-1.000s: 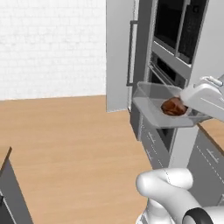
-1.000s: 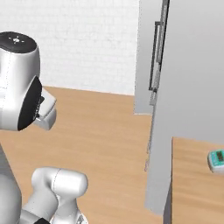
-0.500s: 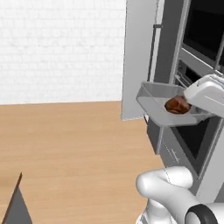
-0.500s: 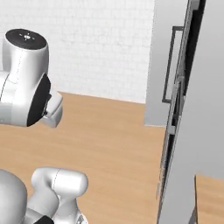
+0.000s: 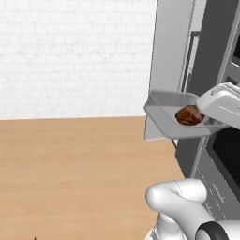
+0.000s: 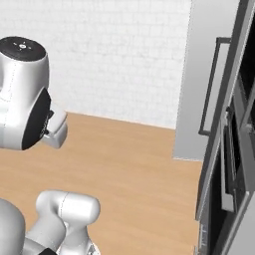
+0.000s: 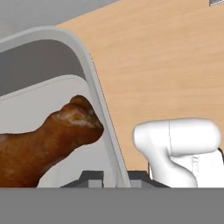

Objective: Take the meat container that has the chicken drumstick and place it on the second highest rack of the freezer. Then take the vegetable container that has the carrot and lemon and place it on the highest rack of the freezer.

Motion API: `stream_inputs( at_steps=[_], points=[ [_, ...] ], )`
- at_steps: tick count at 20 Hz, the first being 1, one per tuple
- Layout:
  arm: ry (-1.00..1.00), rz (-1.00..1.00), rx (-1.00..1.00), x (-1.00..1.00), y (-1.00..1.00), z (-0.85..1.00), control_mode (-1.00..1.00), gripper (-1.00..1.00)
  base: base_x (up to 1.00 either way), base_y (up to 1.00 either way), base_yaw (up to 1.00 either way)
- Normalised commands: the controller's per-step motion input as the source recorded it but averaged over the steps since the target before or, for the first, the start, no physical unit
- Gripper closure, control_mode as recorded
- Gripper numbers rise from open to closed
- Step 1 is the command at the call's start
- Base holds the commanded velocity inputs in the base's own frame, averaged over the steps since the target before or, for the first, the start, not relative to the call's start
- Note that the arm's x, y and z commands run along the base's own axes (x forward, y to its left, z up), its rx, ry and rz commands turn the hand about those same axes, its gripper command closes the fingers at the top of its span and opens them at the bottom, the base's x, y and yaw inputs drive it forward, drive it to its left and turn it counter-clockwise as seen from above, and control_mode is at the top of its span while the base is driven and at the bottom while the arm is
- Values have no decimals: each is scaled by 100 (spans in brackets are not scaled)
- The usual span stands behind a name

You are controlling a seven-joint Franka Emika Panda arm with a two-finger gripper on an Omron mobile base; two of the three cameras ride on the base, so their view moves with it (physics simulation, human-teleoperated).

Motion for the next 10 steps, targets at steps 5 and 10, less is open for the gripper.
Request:
stream_inputs(
  at_steps=[5,10],
  points=[
    [0,0,0,0,0,0,100,100,100,20,-9],
    [0,0,0,0,0,0,100,100,100,31,-17]
  ],
)
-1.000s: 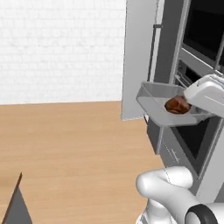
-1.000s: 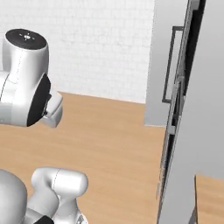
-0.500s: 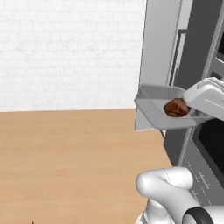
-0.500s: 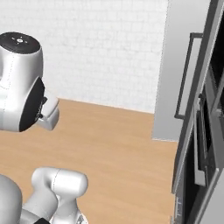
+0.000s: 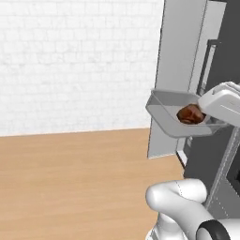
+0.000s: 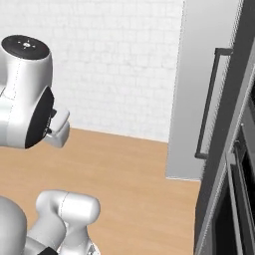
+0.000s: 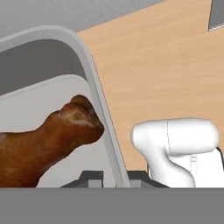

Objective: Take the meat container that has the chicken drumstick and place it on the second highest rack of the freezer. Then take the vegetable container that has the carrot and lemon and place it on the highest rack of the freezer.

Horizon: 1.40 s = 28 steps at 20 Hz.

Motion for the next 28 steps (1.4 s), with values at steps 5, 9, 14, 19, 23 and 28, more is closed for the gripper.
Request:
stream_inputs(
  at_steps=[5,9,14,19,23,28],
  points=[
    [0,0,0,0,0,0,100,100,91,40,-17],
    [0,0,0,0,0,0,100,100,96,38,-23],
    [0,0,0,0,0,0,100,100,87,20,-29],
    [0,0,0,0,0,0,100,100,67,26,-41],
    [0,0,0,0,0,0,100,100,54,43,-42],
    [0,0,0,0,0,0,100,100,19,40,-40]
  ],
)
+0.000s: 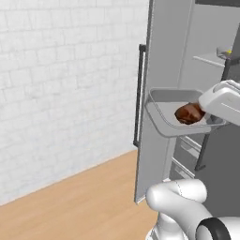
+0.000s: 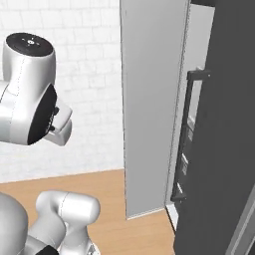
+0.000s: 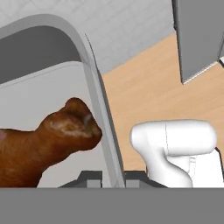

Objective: Take the meat container that has the chicken drumstick and place it on the second highest rack of the freezer. Then take the vegetable container that has the carrot and lemon and place it on the highest rack of the freezer.

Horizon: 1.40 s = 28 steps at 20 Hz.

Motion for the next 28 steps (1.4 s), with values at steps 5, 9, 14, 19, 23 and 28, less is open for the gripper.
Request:
stream_inputs(
  at_steps=[5,9,14,19,23,28],
  points=[
    [0,0,0,0,0,0,100,100,15,36,-47],
    [0,0,0,0,0,0,100,100,10,38,-49],
    [0,0,0,0,0,0,100,100,19,36,-57],
    [0,0,0,0,0,0,100,100,33,26,-59],
    [0,0,0,0,0,0,100,100,41,35,-56],
    [0,0,0,0,0,0,100,100,52,63,-45]
  ],
)
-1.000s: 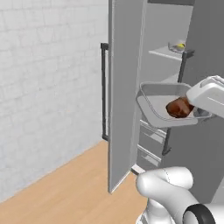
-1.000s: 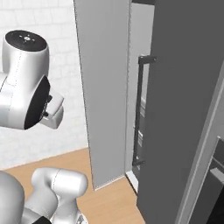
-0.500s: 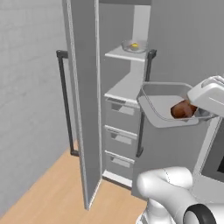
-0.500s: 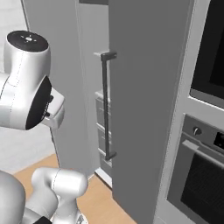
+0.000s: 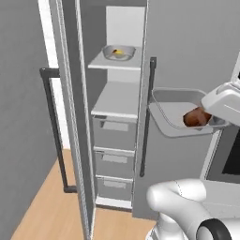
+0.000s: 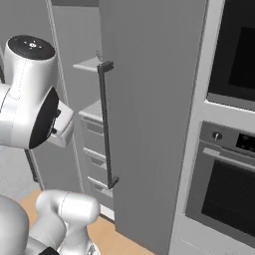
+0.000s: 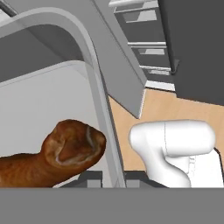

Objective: Take the meat container that has the chicken drumstick and place it on the second highest rack of the freezer. Then take the vegetable container that has the carrot and lemon and place it on the highest rack of the freezer.

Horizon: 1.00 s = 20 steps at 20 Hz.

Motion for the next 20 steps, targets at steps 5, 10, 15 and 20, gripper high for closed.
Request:
stream_inputs(
  at_steps=[5,10,15,20],
  points=[
    [0,0,0,0,0,0,100,100,67,70,-40],
    [0,0,0,0,0,0,100,100,30,16,-37],
    [0,0,0,0,0,0,100,100,32,0,-18],
    [0,0,0,0,0,0,100,100,53,1,-10]
  ],
)
